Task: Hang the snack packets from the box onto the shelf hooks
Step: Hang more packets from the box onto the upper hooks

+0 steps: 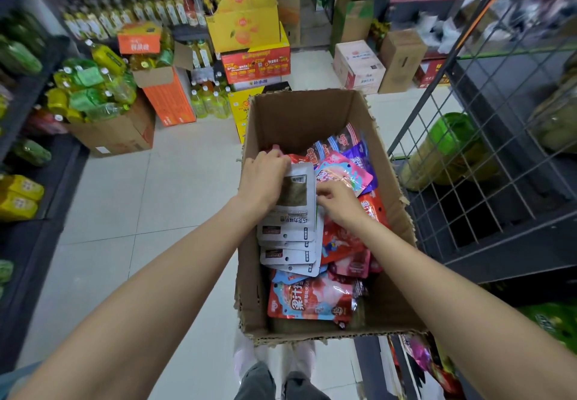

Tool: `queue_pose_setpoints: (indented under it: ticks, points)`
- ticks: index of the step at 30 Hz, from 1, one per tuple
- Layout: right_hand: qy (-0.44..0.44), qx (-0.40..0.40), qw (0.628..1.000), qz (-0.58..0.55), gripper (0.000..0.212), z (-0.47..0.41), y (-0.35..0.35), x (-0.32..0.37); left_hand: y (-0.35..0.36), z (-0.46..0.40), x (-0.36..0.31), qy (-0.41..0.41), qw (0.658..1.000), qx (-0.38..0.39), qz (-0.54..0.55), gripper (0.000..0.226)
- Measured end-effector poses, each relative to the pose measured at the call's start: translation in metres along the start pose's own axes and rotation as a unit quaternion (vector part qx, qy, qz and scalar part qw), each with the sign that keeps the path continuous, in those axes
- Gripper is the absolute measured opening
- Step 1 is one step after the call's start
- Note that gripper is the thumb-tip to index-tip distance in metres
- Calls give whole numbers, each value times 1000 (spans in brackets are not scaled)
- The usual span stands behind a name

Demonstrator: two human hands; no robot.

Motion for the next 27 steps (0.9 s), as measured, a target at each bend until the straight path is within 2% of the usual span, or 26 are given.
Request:
queue_pose_setpoints:
  ticks: [3,6,9,11,12,14,16,17,19,22,24,25,27]
  points:
    - [16,14,999,-32,19,3,5,2,-6,3,3,-14,999,-31,20,25]
    - [26,-13,997,-70,10,4,1,0,-9,7,3,-8,997,-58,43,26]
    - [32,-50,995,-79,9,6,-12,5,-12,10,8,13,989,-81,126,54]
    - [62,-78,987,-125,13,11,-23,5,-17,16,3,68,983,-87,148,72]
    - [88,-88,977,-176,15,14,-27,3,-16,20,-3,104,980,-72,154,77]
    - [132,-92,946,-281,23,24,-33,2,-7,32,-16,168,971,6,169,89]
    - [158,-99,919,-347,31,36,-41,6,3,46,-26,215,963,92,131,102]
    - [170,-103,908,-370,32,43,-45,8,5,52,-28,233,961,116,93,101]
    - [191,-103,893,-394,30,62,-51,15,-11,62,-29,249,960,104,72,79]
    - [182,-104,880,-426,17,95,-53,35,-60,73,-26,218,972,-8,87,46]
    - [184,-146,879,-415,17,118,-55,44,-93,87,-28,206,974,-79,57,26]
    - [193,-181,898,-351,22,131,-61,45,-106,95,-28,199,973,-100,60,17]
    - [205,-231,940,-144,44,160,-75,51,-129,111,-32,204,966,-127,97,10]
Point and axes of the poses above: each hand's wrist, its own z-axis away from the middle knuckle, its own y-axis out of the palm, x = y × z, the point moved 9 cm from there along -z, towards the middle knuckle, and after that the axes turned 1 degree about z, right-handed, at the moved point
